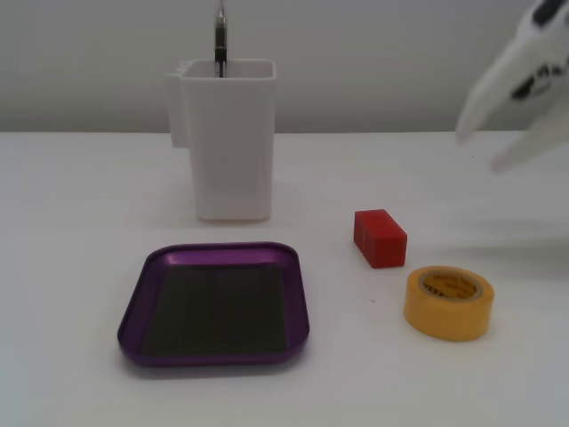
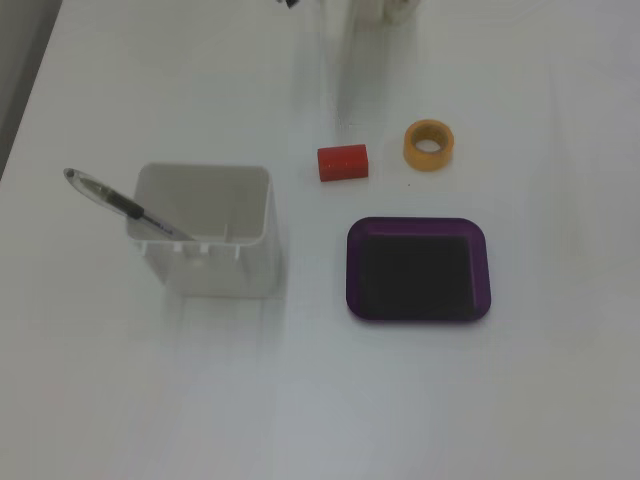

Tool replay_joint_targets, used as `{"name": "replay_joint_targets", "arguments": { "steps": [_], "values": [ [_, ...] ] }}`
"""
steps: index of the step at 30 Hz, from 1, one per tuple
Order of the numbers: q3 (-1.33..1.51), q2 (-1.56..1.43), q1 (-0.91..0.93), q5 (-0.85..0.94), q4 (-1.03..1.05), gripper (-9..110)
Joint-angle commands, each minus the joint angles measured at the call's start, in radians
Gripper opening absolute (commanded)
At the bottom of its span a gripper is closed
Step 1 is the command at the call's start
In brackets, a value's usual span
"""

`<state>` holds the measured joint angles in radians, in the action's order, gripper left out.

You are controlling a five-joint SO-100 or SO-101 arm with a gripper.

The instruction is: Remove the yellow tape from the box.

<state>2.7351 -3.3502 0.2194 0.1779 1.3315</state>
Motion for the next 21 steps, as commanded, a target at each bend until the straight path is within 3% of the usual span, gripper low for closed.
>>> {"name": "replay_joint_targets", "arguments": {
  "steps": [1,8,17,21],
  "values": [
    [0.129,-0.114,0.018,-0.017,-0.028,11],
    [0.273,-0.052,0.002,-0.282,-0.135,10],
    [0.334,-0.052,0.0,-0.301,-0.144,9],
    [0.334,-0.052,-0.035,-0.299,-0.144,-2]
  ]
}}
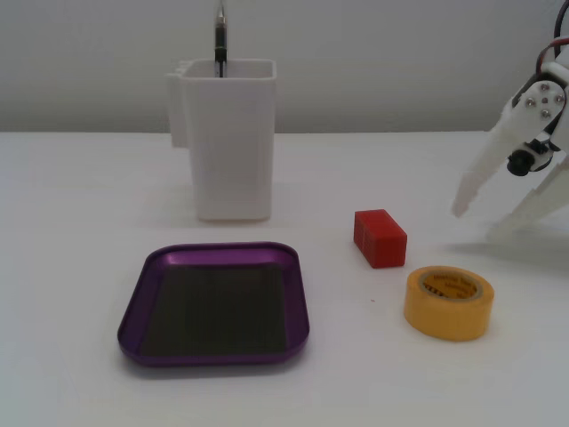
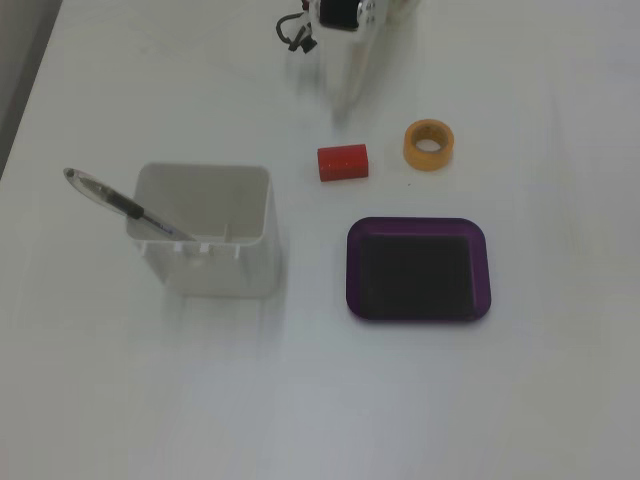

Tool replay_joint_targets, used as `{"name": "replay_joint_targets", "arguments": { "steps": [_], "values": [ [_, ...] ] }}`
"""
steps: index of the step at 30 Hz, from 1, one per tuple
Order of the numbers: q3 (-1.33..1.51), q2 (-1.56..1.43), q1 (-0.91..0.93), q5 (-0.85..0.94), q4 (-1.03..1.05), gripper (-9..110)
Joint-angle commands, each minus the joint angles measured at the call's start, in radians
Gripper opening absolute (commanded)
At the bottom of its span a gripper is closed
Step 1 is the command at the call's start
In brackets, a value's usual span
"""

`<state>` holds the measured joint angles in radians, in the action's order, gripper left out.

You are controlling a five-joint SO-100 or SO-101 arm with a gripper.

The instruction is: Remove the yellow tape from the box.

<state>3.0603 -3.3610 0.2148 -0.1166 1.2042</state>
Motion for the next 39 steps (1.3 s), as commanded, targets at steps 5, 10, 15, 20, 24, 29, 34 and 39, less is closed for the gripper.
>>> {"name": "replay_joint_targets", "arguments": {
  "steps": [5,10,15,20,24,29,34,39],
  "values": [
    [0.011,-0.041,-0.069,-0.002,-0.017,-1],
    [0.012,-0.041,-0.058,-0.014,-0.029,-1],
    [0.012,-0.041,-0.057,-0.012,-0.029,0],
    [0.012,-0.041,-0.057,-0.012,-0.031,0],
    [0.012,-0.041,-0.057,-0.012,-0.031,0],
    [0.012,-0.041,-0.057,-0.012,-0.031,0],
    [0.012,-0.041,-0.057,-0.012,-0.031,0],
    [0.012,-0.041,-0.057,-0.012,-0.031,0]
  ]
}}
